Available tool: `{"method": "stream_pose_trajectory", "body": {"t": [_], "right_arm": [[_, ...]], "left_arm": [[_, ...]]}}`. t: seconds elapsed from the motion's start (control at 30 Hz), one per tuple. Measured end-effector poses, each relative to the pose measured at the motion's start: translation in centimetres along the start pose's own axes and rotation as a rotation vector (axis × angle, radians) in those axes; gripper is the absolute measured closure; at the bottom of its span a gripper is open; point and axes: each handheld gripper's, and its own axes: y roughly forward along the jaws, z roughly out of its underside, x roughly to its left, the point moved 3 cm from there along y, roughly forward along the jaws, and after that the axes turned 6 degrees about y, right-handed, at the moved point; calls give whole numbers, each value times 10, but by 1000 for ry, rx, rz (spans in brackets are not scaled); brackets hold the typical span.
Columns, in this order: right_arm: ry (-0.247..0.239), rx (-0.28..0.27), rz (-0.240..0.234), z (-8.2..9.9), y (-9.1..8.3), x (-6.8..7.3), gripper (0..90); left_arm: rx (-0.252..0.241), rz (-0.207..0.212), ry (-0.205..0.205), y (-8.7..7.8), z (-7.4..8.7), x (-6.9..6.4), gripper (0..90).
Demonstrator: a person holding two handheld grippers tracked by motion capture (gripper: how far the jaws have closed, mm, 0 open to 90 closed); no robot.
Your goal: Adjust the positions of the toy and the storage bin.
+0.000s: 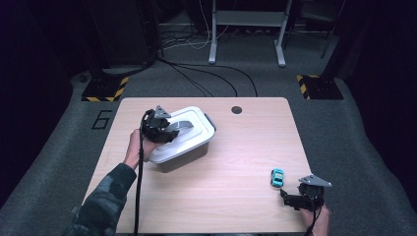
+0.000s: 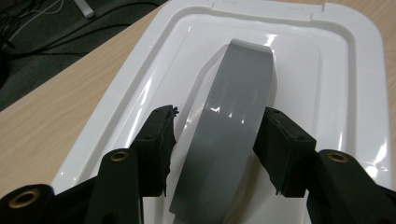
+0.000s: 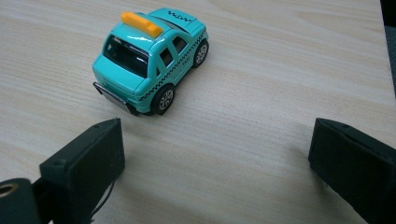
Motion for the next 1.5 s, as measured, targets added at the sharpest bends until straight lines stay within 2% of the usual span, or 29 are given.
{"method": "stream_pose_trajectory", "body": {"t": [0.07,0.13,0.2,0.27,0.5,0.53,0.57,0.63,0.83,0.87,1.13,1.27,1.5], "right_arm": [[-1,-1,0,0,0,0,32],[-1,-1,2,0,0,0,33],[-1,-2,2,0,0,0,33],[-2,-2,2,0,0,0,33],[-1,-2,4,0,0,0,35],[-1,-2,4,0,0,0,35],[-1,-2,5,0,0,0,35],[-1,-2,5,0,0,0,35],[-2,-3,6,0,0,0,35],[-1,-3,6,0,0,0,35],[-1,-3,7,0,0,0,36],[-1,-3,6,0,0,0,35],[-1,-3,6,0,0,0,35]], "left_arm": [[-6,15,23,3,-2,1,478],[-8,12,35,7,-2,1,530],[-24,28,44,8,-2,1,586],[-29,27,57,8,-3,0,594],[-58,43,49,3,-6,-5,637],[-65,53,34,2,-6,-7,641],[-60,56,34,2,-7,-9,643],[-36,45,59,4,-6,-14,643],[-34,30,47,6,-5,-19,642],[-33,44,38,6,-6,-22,645],[-49,75,36,7,-12,-40,664],[-54,99,16,8,-13,-42,666],[-65,118,9,10,-17,-49,667]]}}
